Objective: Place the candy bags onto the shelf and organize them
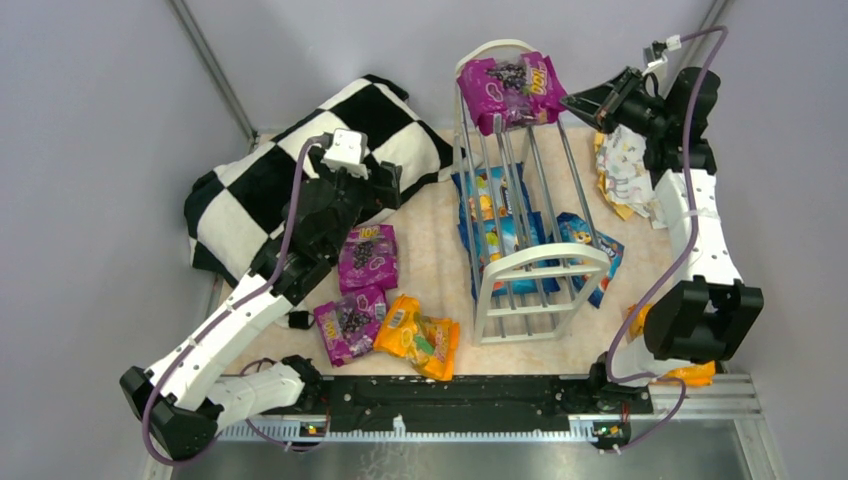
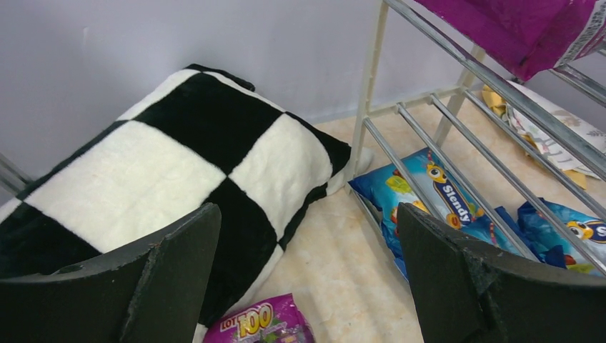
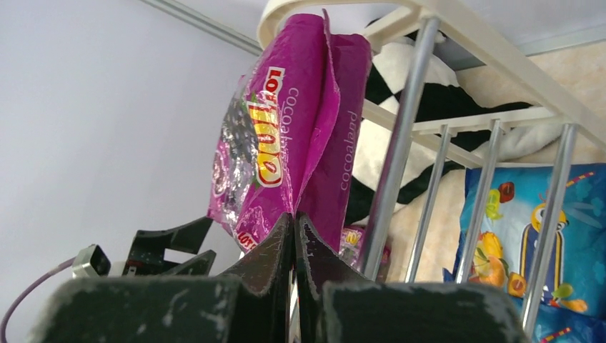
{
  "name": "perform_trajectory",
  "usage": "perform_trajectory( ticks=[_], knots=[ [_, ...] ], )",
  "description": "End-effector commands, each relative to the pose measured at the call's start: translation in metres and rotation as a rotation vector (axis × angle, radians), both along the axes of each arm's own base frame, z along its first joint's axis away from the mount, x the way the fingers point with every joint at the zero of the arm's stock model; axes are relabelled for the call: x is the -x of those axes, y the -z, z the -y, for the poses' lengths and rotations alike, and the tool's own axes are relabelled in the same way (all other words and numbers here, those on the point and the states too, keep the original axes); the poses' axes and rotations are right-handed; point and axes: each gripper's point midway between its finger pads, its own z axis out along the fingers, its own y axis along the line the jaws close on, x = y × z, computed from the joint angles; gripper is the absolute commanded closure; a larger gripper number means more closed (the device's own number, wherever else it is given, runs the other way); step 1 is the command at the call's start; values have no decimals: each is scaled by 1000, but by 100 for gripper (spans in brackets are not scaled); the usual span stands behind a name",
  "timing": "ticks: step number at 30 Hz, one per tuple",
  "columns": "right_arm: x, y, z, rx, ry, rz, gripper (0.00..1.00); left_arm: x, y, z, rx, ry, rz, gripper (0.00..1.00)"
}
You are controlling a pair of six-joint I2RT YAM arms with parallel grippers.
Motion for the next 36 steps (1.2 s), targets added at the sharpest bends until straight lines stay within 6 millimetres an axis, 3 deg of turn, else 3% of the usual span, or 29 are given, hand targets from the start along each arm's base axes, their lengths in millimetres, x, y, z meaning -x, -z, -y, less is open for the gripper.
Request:
perform_trajectory(
  ticks=[1,12,15,18,21,24,27,32,36],
  knots=[
    [17,-28,-13,-10,-24,92,100,7,-15,4,100,33,-7,1],
    [15,-14,-11,10,7,63,100,16,-1,4,136,43,-76,1],
    [16,-22,-4,70,25,77,77,20,4,4,143,52,-107,1],
    [21,-31,18,189,114,88,53,27,14,4,146,66,-151,1],
    [40,-41,39,328,220,133,33,35,29,2,159,68,-214,1],
    [67,-40,56,448,335,179,21,48,54,5,189,92,-305,1],
    [99,-29,72,522,453,196,19,61,87,14,216,131,-426,1],
    [134,17,84,547,566,182,17,84,153,20,241,129,-662,1],
    [145,44,78,587,562,142,17,109,190,33,253,198,-840,1]
  ],
)
